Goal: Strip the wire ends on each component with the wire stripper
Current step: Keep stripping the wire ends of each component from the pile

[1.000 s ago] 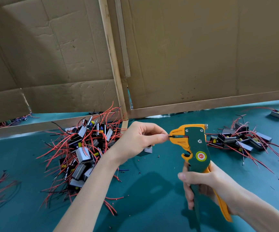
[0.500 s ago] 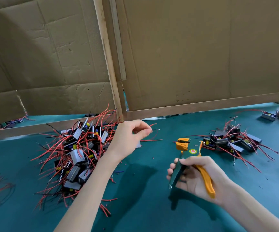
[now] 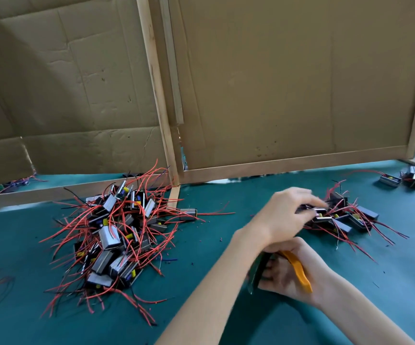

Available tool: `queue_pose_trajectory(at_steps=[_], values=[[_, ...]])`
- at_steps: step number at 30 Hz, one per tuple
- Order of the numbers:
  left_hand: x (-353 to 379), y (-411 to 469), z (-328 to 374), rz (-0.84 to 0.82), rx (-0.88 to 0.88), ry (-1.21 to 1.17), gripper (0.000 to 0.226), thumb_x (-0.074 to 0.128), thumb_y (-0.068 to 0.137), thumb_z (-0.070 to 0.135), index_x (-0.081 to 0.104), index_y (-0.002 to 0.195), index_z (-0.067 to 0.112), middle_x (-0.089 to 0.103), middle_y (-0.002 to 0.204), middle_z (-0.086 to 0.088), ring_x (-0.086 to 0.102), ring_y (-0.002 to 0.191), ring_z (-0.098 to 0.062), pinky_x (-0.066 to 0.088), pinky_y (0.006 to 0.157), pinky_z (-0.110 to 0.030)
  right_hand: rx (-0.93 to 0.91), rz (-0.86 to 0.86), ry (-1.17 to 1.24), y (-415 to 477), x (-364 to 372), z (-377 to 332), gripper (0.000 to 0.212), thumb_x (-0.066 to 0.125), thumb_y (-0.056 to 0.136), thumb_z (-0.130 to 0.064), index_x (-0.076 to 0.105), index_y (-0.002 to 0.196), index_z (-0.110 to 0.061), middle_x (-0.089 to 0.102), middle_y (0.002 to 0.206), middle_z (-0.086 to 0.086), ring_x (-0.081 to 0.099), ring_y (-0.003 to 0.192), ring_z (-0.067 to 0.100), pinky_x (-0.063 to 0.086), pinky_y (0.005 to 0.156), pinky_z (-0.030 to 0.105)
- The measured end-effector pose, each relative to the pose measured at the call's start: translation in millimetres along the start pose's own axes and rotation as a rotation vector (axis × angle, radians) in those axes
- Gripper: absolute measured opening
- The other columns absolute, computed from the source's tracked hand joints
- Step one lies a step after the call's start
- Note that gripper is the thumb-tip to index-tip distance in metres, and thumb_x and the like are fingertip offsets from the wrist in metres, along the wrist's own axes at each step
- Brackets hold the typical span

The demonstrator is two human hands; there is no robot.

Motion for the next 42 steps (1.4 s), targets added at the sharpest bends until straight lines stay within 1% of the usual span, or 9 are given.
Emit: queue_pose_trajectory(at_steps=[3,10,16,21,29,33,35,38,42], values=[[-32,-27,-31,0.111,-0.086,0.067,0.029,0.053,0.093,0.004,0.069,0.114,0.013,0.062,0.125,-0.006,0.052,0.119,-0.016,0.036,0.103,-0.022,-0.013,0.014,0.001,0,1,-1,0.023,0.053,0.070,-0.002,0.056,0.093,0.001,0.064,0.083,0.026,0.068,0.070,0.040,0.059,0.066,0.051],[-96,-77,-131,0.200,-0.589,0.635,0.038,0.045,0.098,0.010,0.051,0.135,0.017,0.054,0.135,-0.008,0.048,0.123,-0.028,0.039,0.102,-0.042,0.007,0.008,-0.016,-1,1,1,0.017,0.052,0.077,-0.003,0.055,0.093,0.001,0.063,0.085,0.026,0.067,0.071,0.041,0.059,0.070,0.052],[-80,-87,-170,0.170,-0.601,0.943,0.040,0.051,0.095,0.030,0.047,0.134,0.021,0.045,0.143,-0.001,0.039,0.132,-0.022,0.021,0.113,-0.039,0.014,0.012,-0.034,1,-1,1,0.019,0.057,0.073,-0.003,0.056,0.091,0.001,0.063,0.084,0.026,0.067,0.072,0.041,0.058,0.071,0.052],[-79,-83,-160,0.240,-0.560,0.839,0.015,0.061,0.089,0.026,0.054,0.103,0.027,0.061,0.111,0.005,0.049,0.113,-0.022,0.026,0.103,-0.042,0.005,0.016,-0.015,2,-2,-1,0.021,0.057,0.071,-0.003,0.056,0.091,0.001,0.063,0.084,0.026,0.067,0.072,0.041,0.058,0.069,0.053],[-79,-65,-123,0.049,-0.489,0.380,0.037,0.052,0.079,0.007,0.064,0.102,0.034,0.064,0.102,0.012,0.050,0.104,-0.017,0.023,0.098,-0.032,-0.093,0.021,0.021,-2,-5,-10,0.016,0.054,0.073,-0.004,0.058,0.088,0.000,0.065,0.083,0.026,0.068,0.071,0.040,0.058,0.067,0.052],[-75,-65,-113,0.302,-0.392,0.028,0.007,0.065,0.087,0.021,0.071,0.084,0.019,0.071,0.088,0.009,0.061,0.088,-0.004,0.043,0.086,-0.026,-0.141,0.025,0.041,-3,-5,-13,0.015,0.054,0.074,-0.004,0.058,0.088,0.001,0.065,0.084,0.025,0.068,0.073,0.041,0.058,0.068,0.052],[-76,-65,-110,0.449,-0.341,-0.078,0.007,0.067,0.088,0.017,0.067,0.081,0.015,0.068,0.078,0.009,0.060,0.073,0.001,0.044,0.075,-0.019,-0.156,0.023,0.046,-3,-5,-13,0.016,0.054,0.073,-0.004,0.058,0.088,0.000,0.064,0.084,0.025,0.068,0.074,0.041,0.058,0.070,0.052],[-79,-64,-104,0.554,-0.305,-0.282,0.014,0.065,0.088,0.005,0.055,0.094,0.013,0.071,0.085,0.000,0.066,0.079,-0.005,0.052,0.075,-0.020,-0.158,0.020,0.030,-4,-3,-12,0.017,0.055,0.073,-0.005,0.057,0.089,-0.001,0.064,0.084,0.024,0.068,0.074,0.041,0.058,0.070,0.052],[-83,-61,-96,0.581,-0.332,-0.517,0.021,0.063,0.090,0.005,0.050,0.102,0.016,0.074,0.085,-0.002,0.067,0.083,-0.018,0.057,0.073,-0.036,-0.159,-0.004,0.009,-6,0,-9,0.018,0.056,0.073,-0.005,0.056,0.091,-0.001,0.063,0.082,0.025,0.067,0.072,0.041,0.058,0.069,0.053]])
Point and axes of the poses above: each hand's wrist, its own y-axis towards the middle knuckle, its own x-axis out of the palm, z = x × y, the point moved 1 cm from there along y, towards the middle knuckle
